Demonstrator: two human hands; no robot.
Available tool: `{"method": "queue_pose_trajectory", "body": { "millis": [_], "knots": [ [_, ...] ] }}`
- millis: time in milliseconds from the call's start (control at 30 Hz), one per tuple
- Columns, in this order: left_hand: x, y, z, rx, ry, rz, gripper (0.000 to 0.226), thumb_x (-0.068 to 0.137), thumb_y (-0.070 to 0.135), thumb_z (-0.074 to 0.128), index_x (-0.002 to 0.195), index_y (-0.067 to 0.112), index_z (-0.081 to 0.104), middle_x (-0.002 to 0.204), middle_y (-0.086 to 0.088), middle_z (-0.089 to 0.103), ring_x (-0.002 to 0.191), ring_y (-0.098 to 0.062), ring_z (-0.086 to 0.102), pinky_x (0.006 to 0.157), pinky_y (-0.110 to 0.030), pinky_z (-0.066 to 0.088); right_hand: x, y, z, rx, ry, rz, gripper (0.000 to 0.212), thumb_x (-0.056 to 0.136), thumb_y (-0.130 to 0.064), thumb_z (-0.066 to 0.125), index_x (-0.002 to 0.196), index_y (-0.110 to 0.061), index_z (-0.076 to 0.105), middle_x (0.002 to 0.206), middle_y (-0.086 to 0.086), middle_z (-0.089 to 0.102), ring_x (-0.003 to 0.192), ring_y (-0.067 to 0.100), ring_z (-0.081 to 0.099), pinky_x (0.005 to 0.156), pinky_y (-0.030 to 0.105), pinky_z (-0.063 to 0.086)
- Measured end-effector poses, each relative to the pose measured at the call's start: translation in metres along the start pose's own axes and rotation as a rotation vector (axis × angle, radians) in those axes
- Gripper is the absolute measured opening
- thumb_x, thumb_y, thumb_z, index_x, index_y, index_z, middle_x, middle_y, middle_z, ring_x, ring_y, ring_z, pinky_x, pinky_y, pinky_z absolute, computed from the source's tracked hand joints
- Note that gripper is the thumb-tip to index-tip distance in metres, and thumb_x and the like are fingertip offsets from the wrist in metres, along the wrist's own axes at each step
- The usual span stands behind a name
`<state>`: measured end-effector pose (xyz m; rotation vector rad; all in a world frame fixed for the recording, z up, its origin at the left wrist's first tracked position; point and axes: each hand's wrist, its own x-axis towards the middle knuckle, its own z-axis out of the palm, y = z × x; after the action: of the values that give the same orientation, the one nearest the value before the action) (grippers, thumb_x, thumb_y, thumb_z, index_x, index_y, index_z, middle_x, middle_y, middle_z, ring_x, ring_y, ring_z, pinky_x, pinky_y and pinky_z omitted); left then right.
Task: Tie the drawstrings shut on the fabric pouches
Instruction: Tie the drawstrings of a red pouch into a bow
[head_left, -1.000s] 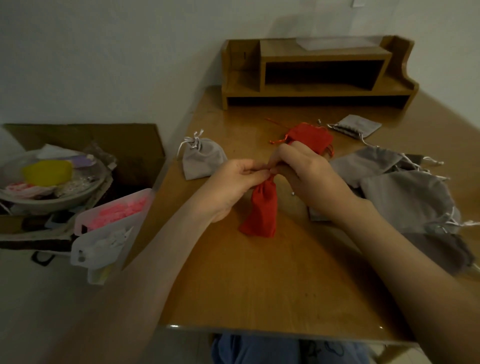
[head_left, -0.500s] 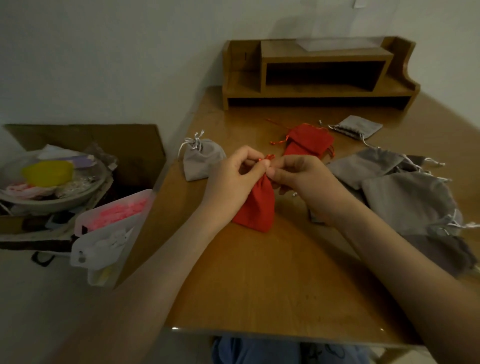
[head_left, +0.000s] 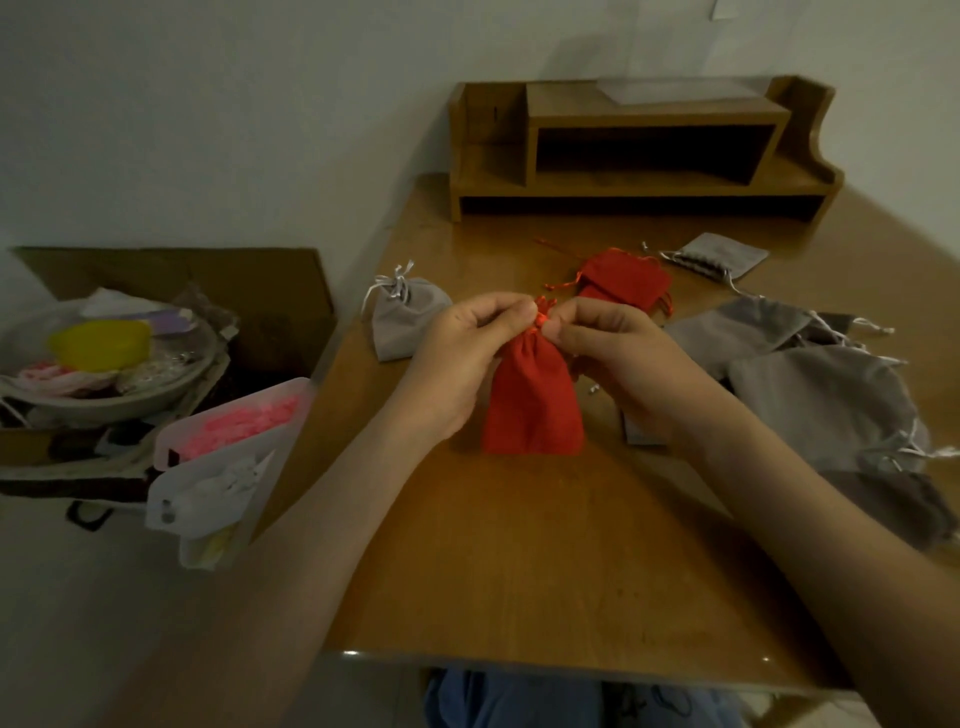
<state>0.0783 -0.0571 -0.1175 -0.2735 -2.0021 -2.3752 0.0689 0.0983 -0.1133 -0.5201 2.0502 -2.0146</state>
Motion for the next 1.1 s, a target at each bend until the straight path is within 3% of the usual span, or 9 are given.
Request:
{"method": "queue_pose_trajectory", "body": {
  "millis": [133,300,433,633,867,1000,1100],
  "knots": [
    [-0.001,0.007,0.000,-0.121,-0.073,-0.087,0.011,0.090,0.009,0.055,0.090,0.012,0.066,0.069,0.005,0.070,0.065,-0.003,0.065,0.062,-0.016,0.051,-0.003,-0.006,-0.001,0.089,-0.085,0.035,0.017,0.093,-0.001,0.047,0.081,-0.009,0.057,0.074,0.003,0.054,0.068,0.013,0.049,0.066,0.026,0.038],
    [0.001,0.005,-0.002,-0.087,-0.150,-0.045,0.014,0.078,0.023,0.060,0.074,0.023,0.073,0.079,0.005,0.069,0.080,-0.008,0.061,0.075,-0.018,0.049,-0.004,-0.008,-0.002,0.178,-0.111,0.074,0.007,0.088,-0.011,0.056,0.084,-0.007,0.059,0.076,0.004,0.060,0.068,0.010,0.056,0.066,0.021,0.046],
    [0.001,0.004,-0.003,-0.085,-0.197,-0.046,0.017,0.079,0.023,0.057,0.068,0.023,0.070,0.073,0.008,0.066,0.072,-0.004,0.059,0.071,-0.017,0.047,-0.004,-0.008,-0.001,0.073,-0.074,0.062,0.013,0.094,-0.007,0.050,0.085,-0.008,0.059,0.075,0.003,0.058,0.068,0.009,0.053,0.066,0.020,0.042],
    [0.003,0.008,-0.010,0.001,-0.258,-0.092,0.007,0.076,0.017,0.059,0.075,0.016,0.066,0.073,0.008,0.069,0.071,-0.002,0.058,0.069,-0.015,0.046,-0.005,-0.011,-0.004,-0.173,-0.058,-0.003,0.009,0.094,-0.006,0.052,0.092,-0.002,0.060,0.078,0.007,0.056,0.068,0.012,0.050,0.062,0.018,0.039],
    [0.003,0.005,-0.011,0.133,-0.199,-0.112,0.018,0.083,-0.007,0.060,0.079,0.010,0.060,0.073,0.007,0.071,0.074,-0.001,0.065,0.071,-0.014,0.051,-0.003,-0.006,-0.003,-0.298,-0.019,0.013,0.011,0.094,-0.006,0.054,0.086,-0.006,0.060,0.077,0.007,0.055,0.071,0.015,0.048,0.063,0.020,0.038],
    [0.003,0.002,-0.011,0.387,-0.120,-0.039,0.020,0.084,-0.001,0.066,0.078,0.017,0.061,0.077,0.004,0.065,0.074,-0.004,0.059,0.071,-0.017,0.049,0.000,-0.001,-0.004,-0.403,-0.014,0.024,0.012,0.094,-0.008,0.055,0.084,-0.008,0.061,0.077,0.008,0.056,0.073,0.016,0.050,0.070,0.031,0.038],
    [0.000,-0.003,-0.009,0.731,-0.097,0.094,0.019,0.084,0.006,0.067,0.079,0.022,0.059,0.072,0.007,0.057,0.064,0.000,0.051,0.061,-0.013,0.043,0.001,0.006,-0.002,-0.582,0.010,0.024,0.009,0.094,-0.012,0.056,0.088,-0.009,0.062,0.071,-0.001,0.056,0.064,0.005,0.049,0.065,0.022,0.039]
  ]
}}
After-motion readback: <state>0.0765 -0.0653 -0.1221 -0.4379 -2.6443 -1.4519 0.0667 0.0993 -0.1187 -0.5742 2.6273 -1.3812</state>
